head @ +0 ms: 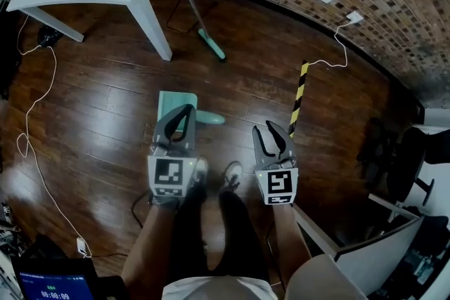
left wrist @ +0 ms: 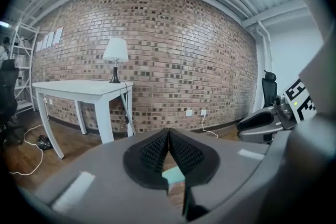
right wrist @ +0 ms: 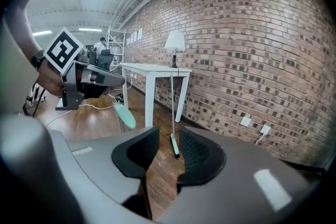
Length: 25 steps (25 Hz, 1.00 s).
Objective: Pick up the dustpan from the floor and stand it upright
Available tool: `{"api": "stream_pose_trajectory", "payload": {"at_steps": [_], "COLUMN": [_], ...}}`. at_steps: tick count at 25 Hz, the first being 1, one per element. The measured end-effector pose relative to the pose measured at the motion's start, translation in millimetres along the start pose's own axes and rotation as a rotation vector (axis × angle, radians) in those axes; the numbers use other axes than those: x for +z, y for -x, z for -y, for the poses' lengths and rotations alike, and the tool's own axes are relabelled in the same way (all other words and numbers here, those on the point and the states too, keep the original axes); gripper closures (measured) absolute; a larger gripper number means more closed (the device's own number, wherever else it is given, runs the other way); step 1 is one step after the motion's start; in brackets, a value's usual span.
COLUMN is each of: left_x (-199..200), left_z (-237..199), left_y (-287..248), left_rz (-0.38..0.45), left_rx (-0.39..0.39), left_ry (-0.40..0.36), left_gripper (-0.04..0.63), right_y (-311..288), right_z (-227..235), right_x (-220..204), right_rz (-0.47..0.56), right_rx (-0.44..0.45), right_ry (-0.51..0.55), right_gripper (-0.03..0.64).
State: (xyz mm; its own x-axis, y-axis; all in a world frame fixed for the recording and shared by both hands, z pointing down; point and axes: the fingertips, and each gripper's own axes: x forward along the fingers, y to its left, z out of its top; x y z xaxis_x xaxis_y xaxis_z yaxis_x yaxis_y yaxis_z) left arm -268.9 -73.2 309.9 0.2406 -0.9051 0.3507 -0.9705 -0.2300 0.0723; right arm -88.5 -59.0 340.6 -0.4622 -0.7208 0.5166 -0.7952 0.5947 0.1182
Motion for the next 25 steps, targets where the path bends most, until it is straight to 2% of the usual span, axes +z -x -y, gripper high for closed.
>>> {"api": "stream_pose_trajectory", "payload": {"at_steps": [3, 4, 14, 21, 25], "left_x": [10.2, 14.0, 72.7, 140.0, 180.5], "left_z": [-11.9, -12.8, 5.6, 37.3, 53.6], "left_y": [14.5, 18.9, 49.2, 73.0, 84.8], "left_rz": [0.001, 0.003, 0.041, 0.099, 0.156], "left_rx": [0.026, 0.027, -0.031, -0.074, -0.079], "left_ry": [-0.009, -0.013, -0.084, -0.13, -0.159], "left_gripper": [0.594, 0.594, 0.594, 0.594, 0.594], "right_y": [8.4, 12.3, 66.7, 123.6, 153.4], "right_z": [-4.1, -4.3, 34.0, 73.9, 83.3], "right_x": [23.3, 30.4, 99.6, 152.7, 175.0], "right_rz": [0.037, 0.051, 0.144, 0.208, 0.245], "right_rx": [-0.034, -0.046, -0.134, -0.2, -0.202], "right_ry": [-0.023, -0.036, -0.105, -0.127, -0.129], "right_gripper": [0.588, 0.604, 0.604, 0.604, 0.604]}}
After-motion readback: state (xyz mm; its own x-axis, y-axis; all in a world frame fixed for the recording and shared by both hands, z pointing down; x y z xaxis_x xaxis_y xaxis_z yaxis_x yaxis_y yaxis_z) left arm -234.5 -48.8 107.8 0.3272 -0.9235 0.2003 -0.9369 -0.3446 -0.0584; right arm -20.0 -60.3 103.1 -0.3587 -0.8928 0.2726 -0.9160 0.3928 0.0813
